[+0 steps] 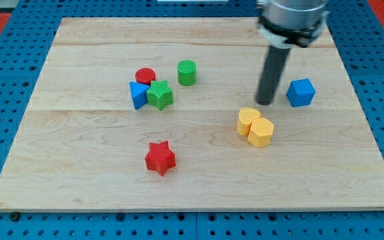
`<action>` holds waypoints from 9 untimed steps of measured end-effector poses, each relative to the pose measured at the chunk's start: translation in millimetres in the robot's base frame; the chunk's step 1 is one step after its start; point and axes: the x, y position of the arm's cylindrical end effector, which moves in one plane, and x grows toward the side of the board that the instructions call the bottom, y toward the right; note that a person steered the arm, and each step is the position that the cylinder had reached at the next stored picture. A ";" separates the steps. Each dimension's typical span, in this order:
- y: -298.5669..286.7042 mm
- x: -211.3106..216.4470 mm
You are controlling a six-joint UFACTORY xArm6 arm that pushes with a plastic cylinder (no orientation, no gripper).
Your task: Push the blue cube slightly up
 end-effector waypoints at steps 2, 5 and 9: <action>115.8 37.5; 137.1 22.3; 95.1 -13.9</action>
